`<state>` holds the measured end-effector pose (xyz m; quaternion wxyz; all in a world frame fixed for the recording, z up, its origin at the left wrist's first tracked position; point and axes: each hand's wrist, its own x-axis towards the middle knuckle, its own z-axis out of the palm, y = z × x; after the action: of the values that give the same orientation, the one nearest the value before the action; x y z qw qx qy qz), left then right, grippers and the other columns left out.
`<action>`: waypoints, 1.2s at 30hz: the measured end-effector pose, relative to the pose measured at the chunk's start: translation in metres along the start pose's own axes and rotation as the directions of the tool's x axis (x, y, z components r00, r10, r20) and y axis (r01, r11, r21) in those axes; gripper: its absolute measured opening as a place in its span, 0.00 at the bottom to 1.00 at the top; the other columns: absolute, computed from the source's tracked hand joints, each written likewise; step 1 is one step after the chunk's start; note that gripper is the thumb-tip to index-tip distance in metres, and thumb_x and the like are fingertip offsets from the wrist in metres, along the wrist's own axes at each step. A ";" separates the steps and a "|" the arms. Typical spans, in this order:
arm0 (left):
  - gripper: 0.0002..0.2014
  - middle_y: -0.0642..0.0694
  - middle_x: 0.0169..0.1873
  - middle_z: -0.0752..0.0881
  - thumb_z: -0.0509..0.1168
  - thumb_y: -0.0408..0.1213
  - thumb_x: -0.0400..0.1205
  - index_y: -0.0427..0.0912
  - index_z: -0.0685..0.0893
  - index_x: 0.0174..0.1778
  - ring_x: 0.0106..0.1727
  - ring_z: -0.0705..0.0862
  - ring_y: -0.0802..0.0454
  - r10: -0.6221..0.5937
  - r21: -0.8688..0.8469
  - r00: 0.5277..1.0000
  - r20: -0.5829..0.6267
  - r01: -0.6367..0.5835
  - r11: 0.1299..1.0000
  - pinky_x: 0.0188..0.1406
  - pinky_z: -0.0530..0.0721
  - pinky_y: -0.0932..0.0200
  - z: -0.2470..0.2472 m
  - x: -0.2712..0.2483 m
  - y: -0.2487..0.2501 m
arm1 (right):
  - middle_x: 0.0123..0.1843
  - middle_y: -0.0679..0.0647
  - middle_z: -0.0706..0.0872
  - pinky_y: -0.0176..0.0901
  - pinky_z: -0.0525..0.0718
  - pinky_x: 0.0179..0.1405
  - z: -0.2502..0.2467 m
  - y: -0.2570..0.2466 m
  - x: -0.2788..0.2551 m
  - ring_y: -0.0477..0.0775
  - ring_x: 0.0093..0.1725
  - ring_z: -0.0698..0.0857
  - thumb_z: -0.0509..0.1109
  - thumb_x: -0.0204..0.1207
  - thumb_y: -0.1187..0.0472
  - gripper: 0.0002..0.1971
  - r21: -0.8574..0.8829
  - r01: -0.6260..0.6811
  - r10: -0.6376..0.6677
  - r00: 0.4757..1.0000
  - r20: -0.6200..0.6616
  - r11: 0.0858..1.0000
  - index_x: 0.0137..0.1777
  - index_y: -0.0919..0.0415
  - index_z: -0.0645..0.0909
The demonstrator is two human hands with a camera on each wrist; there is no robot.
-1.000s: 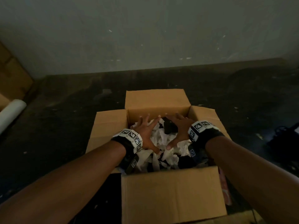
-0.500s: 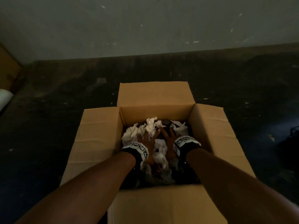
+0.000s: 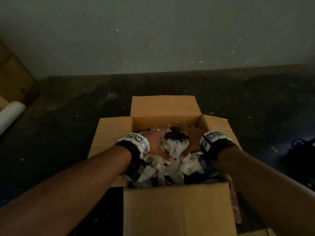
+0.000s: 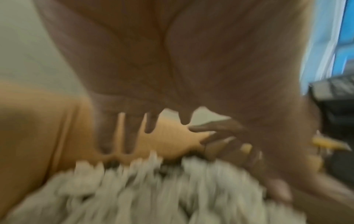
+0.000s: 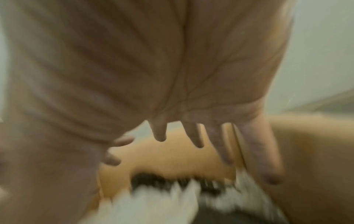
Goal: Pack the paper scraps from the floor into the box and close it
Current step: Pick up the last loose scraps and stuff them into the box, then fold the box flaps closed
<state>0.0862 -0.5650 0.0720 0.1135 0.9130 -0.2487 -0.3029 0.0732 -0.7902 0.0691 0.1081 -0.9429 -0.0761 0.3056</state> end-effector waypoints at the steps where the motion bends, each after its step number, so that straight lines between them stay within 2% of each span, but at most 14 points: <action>1: 0.66 0.42 0.90 0.47 0.80 0.69 0.65 0.63 0.41 0.90 0.89 0.56 0.36 0.018 -0.034 0.997 -0.074 -0.021 0.999 0.83 0.67 0.36 -0.008 -0.011 0.001 | 0.90 0.54 0.54 0.71 0.66 0.79 -0.004 0.000 -0.010 0.65 0.86 0.59 0.81 0.47 0.22 0.74 0.023 -0.005 0.006 0.998 -0.060 1.000 0.87 0.35 0.36; 4: 0.56 0.45 0.87 0.57 0.77 0.67 0.70 0.60 0.53 0.90 0.83 0.67 0.39 0.000 -0.120 0.946 -0.324 -0.042 0.992 0.75 0.76 0.42 -0.020 -0.041 -0.011 | 0.87 0.57 0.62 0.64 0.72 0.77 -0.009 0.004 -0.037 0.65 0.82 0.68 0.73 0.55 0.19 0.63 0.097 -0.034 0.060 0.959 -0.278 0.995 0.87 0.35 0.46; 8: 0.51 0.45 0.85 0.59 0.75 0.68 0.71 0.59 0.59 0.88 0.82 0.68 0.39 -0.150 -0.156 0.865 -0.479 0.084 0.984 0.77 0.74 0.37 -0.014 -0.080 -0.048 | 0.88 0.54 0.54 0.68 0.69 0.78 0.006 0.029 -0.078 0.66 0.84 0.62 0.67 0.61 0.18 0.55 0.245 -0.160 0.246 0.894 -0.375 0.956 0.86 0.34 0.50; 10: 0.50 0.42 0.86 0.57 0.76 0.66 0.72 0.59 0.59 0.88 0.84 0.63 0.36 -0.255 -0.194 0.838 -0.482 0.182 0.964 0.80 0.69 0.33 -0.005 -0.099 -0.071 | 0.89 0.53 0.49 0.72 0.69 0.77 0.025 0.047 -0.097 0.69 0.85 0.59 0.64 0.59 0.16 0.52 0.354 -0.249 0.377 0.853 -0.360 0.901 0.84 0.26 0.50; 13: 0.52 0.42 0.88 0.50 0.75 0.68 0.72 0.65 0.54 0.88 0.86 0.56 0.32 -0.451 -0.300 0.791 -0.413 0.349 0.888 0.80 0.66 0.28 0.020 -0.129 -0.103 | 0.89 0.55 0.46 0.77 0.68 0.75 0.057 0.078 -0.112 0.73 0.84 0.57 0.63 0.68 0.20 0.44 0.428 -0.350 0.497 0.813 -0.302 0.833 0.82 0.22 0.47; 15: 0.54 0.42 0.89 0.48 0.71 0.75 0.69 0.71 0.47 0.87 0.86 0.56 0.29 -0.533 -0.352 0.786 -0.314 0.425 0.834 0.79 0.66 0.27 0.044 -0.142 -0.126 | 0.89 0.57 0.48 0.77 0.67 0.75 0.074 0.096 -0.120 0.75 0.84 0.57 0.62 0.70 0.22 0.43 0.459 -0.387 0.531 0.813 -0.238 0.800 0.82 0.22 0.45; 17: 0.60 0.40 0.90 0.50 0.62 0.87 0.59 0.75 0.41 0.85 0.86 0.59 0.29 -0.551 -0.360 0.807 -0.215 0.458 0.812 0.80 0.65 0.30 0.062 -0.151 -0.139 | 0.89 0.58 0.52 0.74 0.68 0.76 0.090 0.112 -0.123 0.76 0.83 0.59 0.58 0.67 0.17 0.45 0.449 -0.388 0.507 0.842 -0.181 0.805 0.82 0.22 0.42; 19: 0.64 0.43 0.91 0.53 0.57 0.88 0.54 0.72 0.41 0.87 0.87 0.61 0.33 -0.523 -0.430 0.842 -0.132 0.426 0.796 0.83 0.63 0.35 0.073 -0.157 -0.141 | 0.90 0.56 0.53 0.68 0.68 0.77 0.100 0.121 -0.126 0.74 0.83 0.61 0.51 0.62 0.13 0.45 0.428 -0.365 0.457 0.879 -0.134 0.827 0.80 0.20 0.43; 21: 0.60 0.45 0.90 0.56 0.63 0.83 0.65 0.66 0.45 0.89 0.87 0.63 0.36 -0.522 -0.503 0.841 -0.144 0.392 0.770 0.83 0.63 0.38 0.079 -0.162 -0.133 | 0.89 0.57 0.56 0.65 0.69 0.74 0.102 0.123 -0.131 0.72 0.82 0.65 0.50 0.58 0.12 0.48 0.488 -0.350 0.459 0.880 -0.121 0.800 0.81 0.23 0.48; 24: 0.53 0.44 0.88 0.62 0.72 0.69 0.73 0.65 0.48 0.89 0.83 0.68 0.36 -0.568 -0.570 0.786 -0.245 0.357 0.740 0.79 0.69 0.37 0.075 -0.170 -0.123 | 0.85 0.60 0.65 0.65 0.74 0.70 0.096 0.127 -0.141 0.69 0.78 0.71 0.63 0.70 0.23 0.45 0.571 -0.336 0.513 0.840 -0.179 0.749 0.85 0.37 0.57; 28: 0.56 0.39 0.84 0.70 0.77 0.59 0.75 0.73 0.41 0.87 0.79 0.75 0.34 -0.589 -0.633 0.700 -0.403 0.251 0.732 0.73 0.75 0.28 0.040 -0.191 -0.102 | 0.77 0.61 0.76 0.57 0.83 0.51 0.072 0.130 -0.175 0.68 0.66 0.82 0.70 0.76 0.34 0.40 0.608 -0.293 0.574 0.746 -0.337 0.738 0.85 0.36 0.56; 31: 0.52 0.39 0.76 0.81 0.71 0.64 0.76 0.72 0.41 0.87 0.68 0.85 0.43 -0.512 -0.667 0.671 -0.536 0.034 0.744 0.68 0.78 0.38 0.015 -0.209 -0.069 | 0.70 0.56 0.85 0.58 0.82 0.56 0.053 0.120 -0.202 0.66 0.63 0.85 0.67 0.78 0.34 0.40 0.542 -0.107 0.462 0.672 -0.579 0.834 0.86 0.37 0.54; 33: 0.46 0.44 0.73 0.84 0.66 0.75 0.75 0.79 0.45 0.84 0.68 0.85 0.47 -0.446 -0.676 0.680 -0.582 -0.100 0.730 0.74 0.74 0.35 0.011 -0.210 -0.046 | 0.64 0.46 0.86 0.58 0.80 0.57 0.040 0.099 -0.218 0.58 0.60 0.85 0.63 0.80 0.36 0.38 0.488 0.095 0.320 0.645 -0.694 0.868 0.87 0.38 0.52; 36: 0.35 0.45 0.79 0.78 0.60 0.77 0.77 0.85 0.56 0.80 0.76 0.80 0.46 -0.278 -0.664 0.766 -0.579 -0.245 0.707 0.77 0.71 0.27 0.023 -0.188 -0.020 | 0.70 0.38 0.78 0.57 0.76 0.59 0.032 0.068 -0.224 0.48 0.65 0.78 0.55 0.85 0.34 0.30 0.520 0.335 0.155 0.707 -0.690 0.786 0.86 0.31 0.51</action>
<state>-0.0499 -0.4512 0.1400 0.5290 0.8460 -0.0499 -0.0443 -0.1198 -0.8973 0.1523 0.4427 -0.8932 0.0248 -0.0742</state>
